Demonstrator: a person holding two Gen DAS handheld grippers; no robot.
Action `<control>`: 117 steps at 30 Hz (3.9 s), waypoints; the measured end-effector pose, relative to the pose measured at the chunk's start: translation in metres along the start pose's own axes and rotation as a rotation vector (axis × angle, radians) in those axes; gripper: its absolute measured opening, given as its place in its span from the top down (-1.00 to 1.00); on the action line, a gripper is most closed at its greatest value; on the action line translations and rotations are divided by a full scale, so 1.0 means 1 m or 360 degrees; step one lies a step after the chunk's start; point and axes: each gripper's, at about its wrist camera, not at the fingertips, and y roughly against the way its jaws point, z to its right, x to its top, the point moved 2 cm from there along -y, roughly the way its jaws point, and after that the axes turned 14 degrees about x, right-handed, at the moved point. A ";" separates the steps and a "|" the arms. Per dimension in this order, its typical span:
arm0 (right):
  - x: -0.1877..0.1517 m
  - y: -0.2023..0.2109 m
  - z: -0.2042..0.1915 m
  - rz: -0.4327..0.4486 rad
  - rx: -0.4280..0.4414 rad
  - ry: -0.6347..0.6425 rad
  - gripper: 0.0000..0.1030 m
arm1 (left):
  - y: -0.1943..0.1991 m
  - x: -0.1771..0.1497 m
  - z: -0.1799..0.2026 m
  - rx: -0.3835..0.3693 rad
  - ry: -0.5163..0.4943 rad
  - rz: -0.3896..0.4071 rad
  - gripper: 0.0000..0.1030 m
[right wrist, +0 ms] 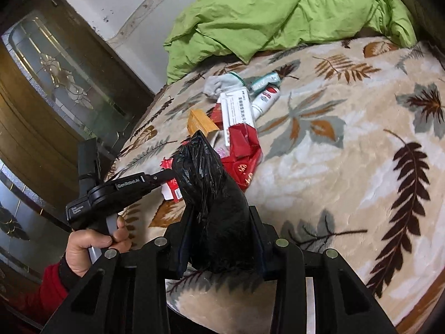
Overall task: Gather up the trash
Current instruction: 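Lift the black bag and red box off the bed, then carry both items to the red basket and open both tools over it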
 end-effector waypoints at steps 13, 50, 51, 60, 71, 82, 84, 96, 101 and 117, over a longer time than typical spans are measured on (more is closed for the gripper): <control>-0.003 -0.001 0.004 0.0018 -0.0033 0.0010 0.24 | -0.009 -0.004 0.034 0.0056 -0.0153 0.0143 0.82; -0.004 0.016 -0.003 0.0172 -0.0307 0.0086 0.24 | 0.086 -0.064 0.056 0.0056 -0.0411 0.0560 0.95; -0.004 0.016 -0.003 0.0174 -0.0307 0.0087 0.24 | 0.086 -0.063 0.056 0.0054 -0.0411 0.0559 0.95; -0.005 0.017 -0.003 0.0182 -0.0307 0.0085 0.24 | 0.087 -0.064 0.057 0.0056 -0.0412 0.0559 0.95; -0.005 0.023 -0.004 0.0203 -0.0292 0.0058 0.24 | 0.092 -0.067 0.065 0.0034 -0.0418 0.0555 0.95; -0.015 0.048 -0.012 0.0237 -0.0225 -0.0029 0.24 | 0.104 -0.075 0.079 -0.0038 -0.0464 0.0542 0.95; -0.017 0.054 -0.011 0.0250 -0.0212 -0.0050 0.24 | 0.107 -0.077 0.083 -0.0054 -0.0478 0.0539 0.95; -0.032 0.117 -0.003 0.0369 -0.0248 -0.0151 0.24 | 0.119 -0.101 0.128 -0.0199 -0.0657 0.0493 0.95; -0.051 0.164 0.007 0.0460 -0.0333 -0.0240 0.24 | 0.124 -0.115 0.161 -0.0303 -0.0780 0.0461 0.95; -0.142 0.333 0.066 0.0854 -0.0738 -0.0733 0.23 | 0.137 -0.203 0.290 -0.0713 -0.1230 0.0102 0.95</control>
